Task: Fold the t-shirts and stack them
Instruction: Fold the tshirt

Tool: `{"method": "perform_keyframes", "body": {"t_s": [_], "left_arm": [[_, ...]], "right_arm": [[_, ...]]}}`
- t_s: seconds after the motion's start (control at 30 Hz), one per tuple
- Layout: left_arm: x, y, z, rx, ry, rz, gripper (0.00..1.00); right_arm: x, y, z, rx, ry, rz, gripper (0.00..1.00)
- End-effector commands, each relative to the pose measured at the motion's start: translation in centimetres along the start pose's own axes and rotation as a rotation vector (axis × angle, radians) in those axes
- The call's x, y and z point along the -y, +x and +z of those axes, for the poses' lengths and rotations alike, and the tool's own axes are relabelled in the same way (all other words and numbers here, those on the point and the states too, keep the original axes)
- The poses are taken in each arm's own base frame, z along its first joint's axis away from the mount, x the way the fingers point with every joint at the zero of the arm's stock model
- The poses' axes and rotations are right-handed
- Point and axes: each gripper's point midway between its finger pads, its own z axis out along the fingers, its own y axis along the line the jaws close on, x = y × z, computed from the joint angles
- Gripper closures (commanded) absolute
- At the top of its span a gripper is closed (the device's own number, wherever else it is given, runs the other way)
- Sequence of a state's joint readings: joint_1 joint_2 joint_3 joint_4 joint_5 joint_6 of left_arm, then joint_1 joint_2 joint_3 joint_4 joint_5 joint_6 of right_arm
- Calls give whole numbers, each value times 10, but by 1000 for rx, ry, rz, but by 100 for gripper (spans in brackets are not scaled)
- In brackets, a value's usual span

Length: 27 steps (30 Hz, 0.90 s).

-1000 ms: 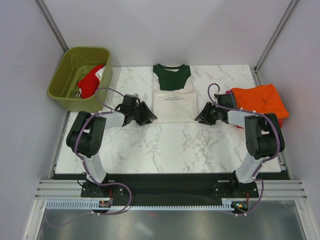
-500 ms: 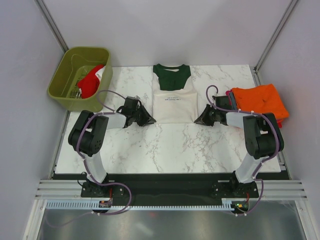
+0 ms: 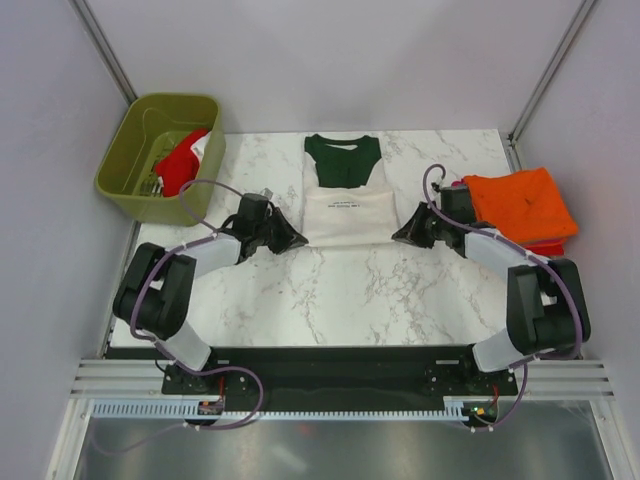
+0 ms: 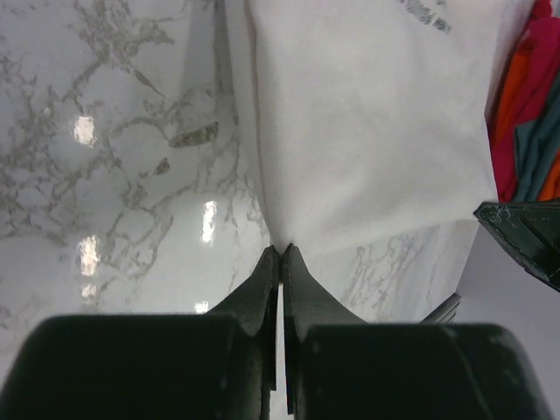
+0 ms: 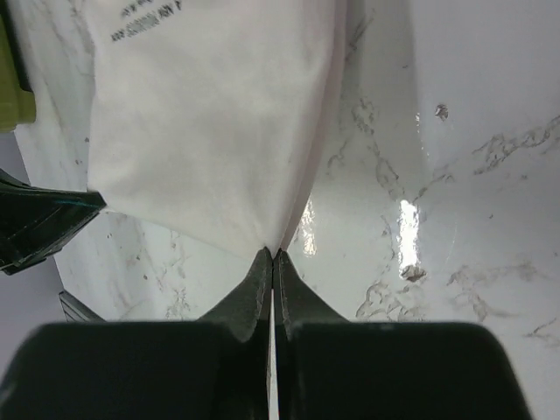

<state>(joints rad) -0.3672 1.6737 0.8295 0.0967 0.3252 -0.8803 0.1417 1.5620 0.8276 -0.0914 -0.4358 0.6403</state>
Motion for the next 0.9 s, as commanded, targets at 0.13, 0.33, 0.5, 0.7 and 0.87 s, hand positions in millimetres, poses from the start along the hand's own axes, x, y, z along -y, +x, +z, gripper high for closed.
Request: {"method": "perform_keyframes", "body": {"t_s": [0.13,0.33,0.5,0.7,0.87], "left_arm": [[14,36,-64,-4,100,50,98],[28,59,-117,20,187,58,98],[43,56,-142,50,217,63,98],[48,31,-136,83,167,40,98],[54,-4,-131,147,150,5,98]], "right_arm": [[-24,26,-63,45,-76,-82,100],[-34,43,-102,83,-109,-126,100],[-55,33,-125,132,-144,-145,100],[-66,1,-117,153,-107,-147,100],[-71,-31,-96,149,-73,-137,100]]}}
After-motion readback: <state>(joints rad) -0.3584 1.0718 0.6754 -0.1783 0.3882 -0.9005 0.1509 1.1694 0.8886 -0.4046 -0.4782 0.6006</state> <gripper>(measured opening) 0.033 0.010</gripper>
